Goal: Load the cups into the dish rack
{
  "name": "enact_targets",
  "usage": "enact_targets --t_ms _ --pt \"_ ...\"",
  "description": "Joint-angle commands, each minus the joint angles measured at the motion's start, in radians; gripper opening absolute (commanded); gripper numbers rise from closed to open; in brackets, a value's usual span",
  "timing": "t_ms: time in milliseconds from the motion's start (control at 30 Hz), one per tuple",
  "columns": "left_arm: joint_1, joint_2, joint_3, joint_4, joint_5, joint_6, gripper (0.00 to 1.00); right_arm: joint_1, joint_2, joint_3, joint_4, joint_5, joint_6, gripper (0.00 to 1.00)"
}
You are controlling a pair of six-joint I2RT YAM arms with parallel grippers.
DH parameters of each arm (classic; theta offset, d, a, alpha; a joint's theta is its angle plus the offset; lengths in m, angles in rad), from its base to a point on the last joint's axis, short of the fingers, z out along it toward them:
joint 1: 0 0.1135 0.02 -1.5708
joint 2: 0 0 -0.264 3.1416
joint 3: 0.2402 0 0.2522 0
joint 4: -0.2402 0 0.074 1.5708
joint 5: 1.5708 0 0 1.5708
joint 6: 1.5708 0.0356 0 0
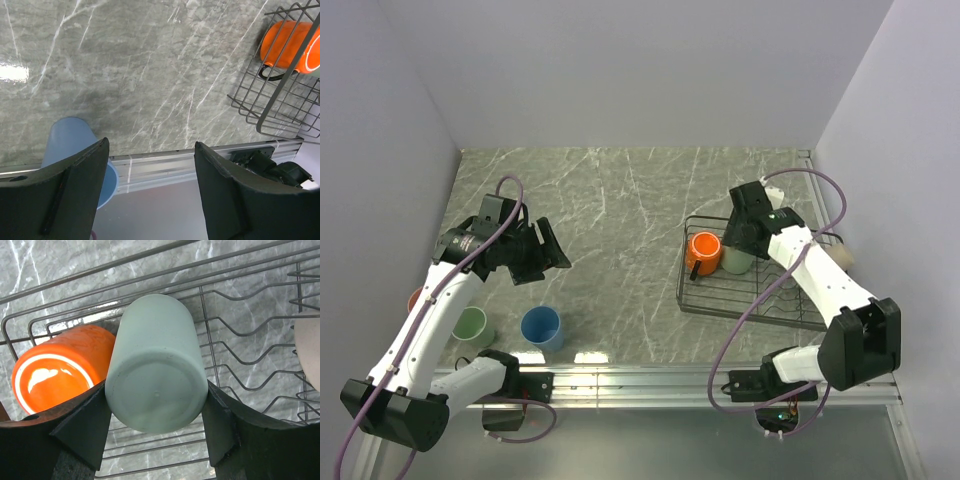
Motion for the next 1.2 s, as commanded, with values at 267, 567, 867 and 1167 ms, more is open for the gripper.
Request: enact_targets --t_ms 267,567,867,1167 --pt "-0.004 -0.015 -0.003 0.008 -0.008 -0.002 0.74 0.006 0.018 0.076 -0.014 0.027 -0.008 0.83" --pt "-0.004 -0.008 0.038 -0.035 -0.031 0.016 0.74 0.008 -0.024 0.131 -0.073 0.051 -0.014 0.95" --pt "-0.010 -0.094 0.017 -0.177 -0.005 0.026 0.74 0.006 -0.136 0.275 -0.200 0.073 -0.019 0.96" --pt "-0.042 -0.208 -0.150 -0.236 0.100 0.015 0.67 0.005 -0.244 0.245 -0.240 0.046 -0.005 0.98"
